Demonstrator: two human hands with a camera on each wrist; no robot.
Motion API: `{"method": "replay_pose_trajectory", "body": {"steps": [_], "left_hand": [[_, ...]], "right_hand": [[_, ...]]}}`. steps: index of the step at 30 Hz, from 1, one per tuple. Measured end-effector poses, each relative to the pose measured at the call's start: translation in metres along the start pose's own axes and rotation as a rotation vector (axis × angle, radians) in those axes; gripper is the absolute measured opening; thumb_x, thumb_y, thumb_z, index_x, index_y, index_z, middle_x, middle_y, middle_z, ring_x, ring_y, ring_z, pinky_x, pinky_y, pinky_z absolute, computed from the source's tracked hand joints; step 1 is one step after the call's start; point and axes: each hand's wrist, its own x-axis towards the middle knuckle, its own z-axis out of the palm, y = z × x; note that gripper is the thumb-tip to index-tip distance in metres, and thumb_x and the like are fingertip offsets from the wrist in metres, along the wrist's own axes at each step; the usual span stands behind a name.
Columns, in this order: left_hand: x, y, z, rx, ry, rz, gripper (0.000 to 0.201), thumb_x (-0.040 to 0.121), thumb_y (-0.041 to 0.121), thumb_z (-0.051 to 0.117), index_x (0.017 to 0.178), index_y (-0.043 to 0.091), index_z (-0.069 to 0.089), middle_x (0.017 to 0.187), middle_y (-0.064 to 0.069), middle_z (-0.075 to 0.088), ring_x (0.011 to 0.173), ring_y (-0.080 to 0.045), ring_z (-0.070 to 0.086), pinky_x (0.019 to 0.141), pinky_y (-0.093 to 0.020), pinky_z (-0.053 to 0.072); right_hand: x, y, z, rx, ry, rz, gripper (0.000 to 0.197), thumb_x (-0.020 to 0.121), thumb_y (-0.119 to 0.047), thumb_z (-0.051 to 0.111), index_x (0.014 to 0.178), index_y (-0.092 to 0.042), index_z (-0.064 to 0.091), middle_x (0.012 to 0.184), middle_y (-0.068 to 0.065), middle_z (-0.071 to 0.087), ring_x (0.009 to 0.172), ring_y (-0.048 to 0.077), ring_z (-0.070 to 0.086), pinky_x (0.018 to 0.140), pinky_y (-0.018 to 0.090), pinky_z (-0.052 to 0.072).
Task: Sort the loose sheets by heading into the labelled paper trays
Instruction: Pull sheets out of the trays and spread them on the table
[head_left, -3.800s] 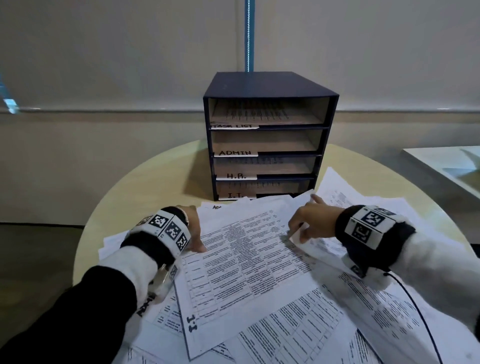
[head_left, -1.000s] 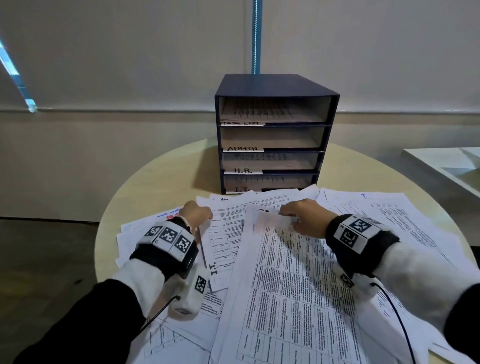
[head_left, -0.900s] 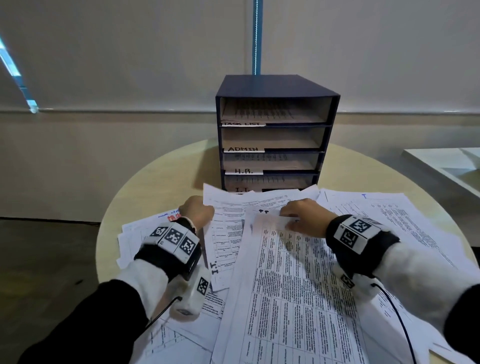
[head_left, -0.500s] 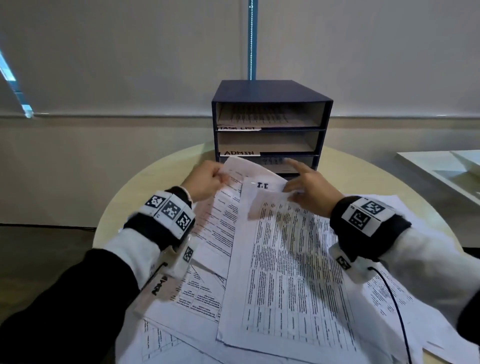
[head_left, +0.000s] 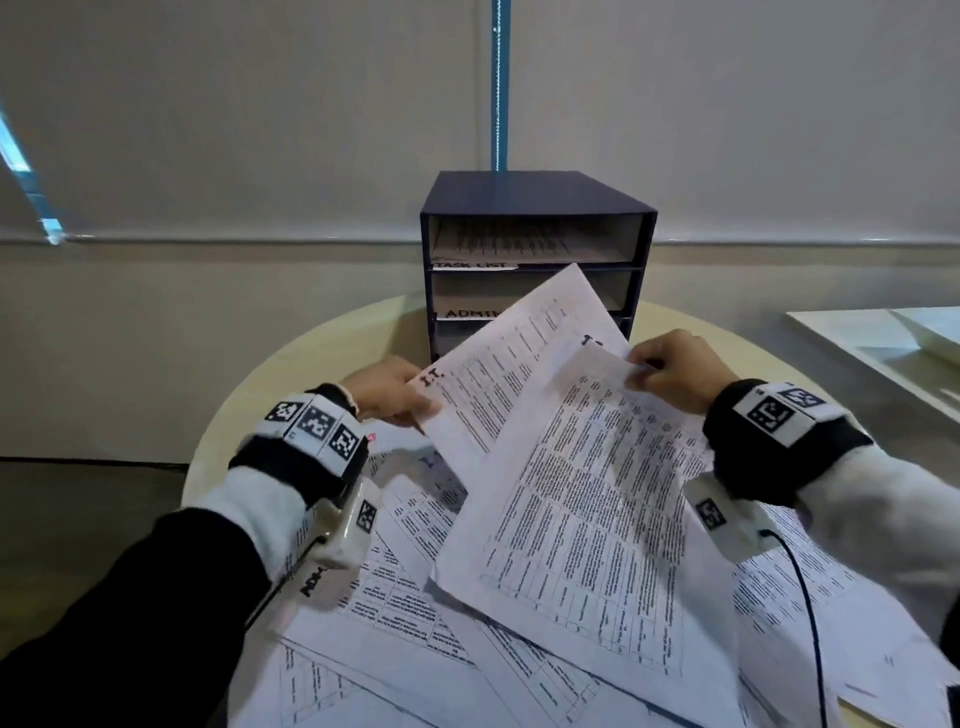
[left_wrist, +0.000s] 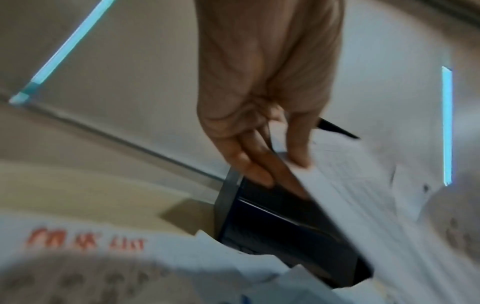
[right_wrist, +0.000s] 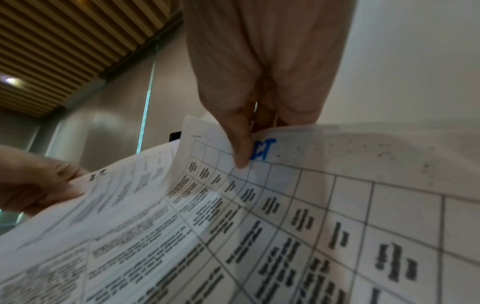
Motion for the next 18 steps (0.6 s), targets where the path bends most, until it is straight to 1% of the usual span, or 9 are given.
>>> {"method": "replay_pose_trajectory", "body": {"steps": [1, 3, 5, 7, 10, 12, 14, 16, 18], "left_hand": [[0.003, -0.002, 0.002, -0.141, 0.123, 0.002, 0.016, 0.088, 0.003, 0.057, 0.103, 0.001, 0.060, 0.100, -0.009, 0.065, 0.080, -0.017, 0.062, 0.064, -0.017, 0.055], [0.008, -0.003, 0.004, -0.448, 0.335, 0.036, 0.020, 0.089, 0.001, 0.056, 0.108, -0.003, 0.061, 0.103, -0.013, 0.066, 0.083, -0.022, 0.064, 0.069, -0.026, 0.056], [0.010, 0.002, 0.006, -0.621, 0.476, 0.088, 0.023, 0.092, 0.004, 0.051, 0.113, -0.003, 0.060, 0.096, -0.012, 0.068, 0.079, -0.023, 0.064, 0.067, -0.032, 0.056], [0.009, 0.010, 0.009, -0.623, 0.543, 0.130, 0.022, 0.096, 0.009, 0.045, 0.110, 0.004, 0.061, 0.099, -0.012, 0.068, 0.084, -0.025, 0.064, 0.074, -0.036, 0.054], [0.008, 0.022, 0.011, -0.483, 0.553, 0.189, 0.018, 0.098, 0.014, 0.041, 0.091, 0.011, 0.056, 0.098, -0.017, 0.064, 0.086, -0.025, 0.060, 0.078, -0.043, 0.051], [0.004, 0.032, 0.012, -0.372, 0.528, 0.245, 0.019, 0.099, 0.015, 0.040, 0.086, 0.012, 0.054, 0.096, -0.014, 0.061, 0.085, -0.024, 0.059, 0.075, -0.040, 0.050], [-0.001, 0.042, 0.013, -0.319, 0.488, 0.334, 0.018, 0.098, 0.013, 0.041, 0.094, 0.010, 0.058, 0.096, -0.009, 0.063, 0.088, -0.021, 0.058, 0.078, -0.034, 0.048], [-0.007, 0.049, 0.013, -0.304, 0.406, 0.404, 0.018, 0.097, 0.012, 0.044, 0.099, 0.010, 0.062, 0.094, -0.004, 0.063, 0.088, -0.018, 0.058, 0.077, -0.030, 0.048], [-0.013, 0.054, 0.012, -0.279, 0.293, 0.447, 0.017, 0.094, 0.012, 0.049, 0.100, 0.013, 0.065, 0.091, 0.002, 0.066, 0.084, -0.014, 0.062, 0.075, -0.027, 0.052]], "right_hand": [[0.000, 0.001, 0.001, -0.002, 0.015, 0.014, 0.016, 0.082, 0.003, 0.057, 0.084, -0.006, 0.069, 0.074, 0.005, 0.059, 0.079, 0.019, 0.051, 0.058, 0.018, 0.037], [0.001, 0.002, 0.005, -0.044, 0.041, -0.004, 0.018, 0.083, 0.003, 0.055, 0.092, -0.002, 0.070, 0.100, 0.011, 0.066, 0.092, 0.025, 0.058, 0.074, 0.021, 0.040], [0.001, 0.000, 0.009, -0.123, 0.036, -0.081, 0.020, 0.083, 0.005, 0.055, 0.095, 0.000, 0.070, 0.133, 0.014, 0.052, 0.110, 0.029, 0.056, 0.087, 0.023, 0.040], [-0.002, -0.006, 0.010, -0.134, 0.032, -0.161, 0.019, 0.083, 0.005, 0.056, 0.092, -0.001, 0.071, 0.142, 0.011, 0.040, 0.116, 0.028, 0.052, 0.086, 0.018, 0.035], [-0.004, -0.021, 0.006, -0.106, 0.038, -0.307, 0.018, 0.086, 0.003, 0.055, 0.091, -0.002, 0.072, 0.118, 0.013, 0.060, 0.095, 0.021, 0.060, 0.081, 0.018, 0.041], [-0.004, -0.033, 0.002, -0.071, 0.059, -0.351, 0.018, 0.087, 0.001, 0.056, 0.096, -0.003, 0.071, 0.101, 0.013, 0.068, 0.082, 0.015, 0.057, 0.081, 0.022, 0.045], [-0.001, -0.043, -0.002, -0.090, 0.103, -0.364, 0.018, 0.086, -0.006, 0.061, 0.100, -0.009, 0.072, 0.105, 0.009, 0.068, 0.102, 0.018, 0.052, 0.090, 0.028, 0.037], [0.000, -0.052, -0.006, -0.109, 0.118, -0.395, 0.019, 0.084, -0.011, 0.064, 0.101, -0.015, 0.072, 0.117, 0.001, 0.063, 0.130, 0.018, 0.035, 0.103, 0.035, 0.023], [-0.002, -0.061, -0.010, -0.095, 0.076, -0.454, 0.020, 0.084, -0.010, 0.064, 0.101, -0.015, 0.072, 0.124, -0.007, 0.056, 0.138, 0.015, 0.026, 0.111, 0.037, 0.018]]}}
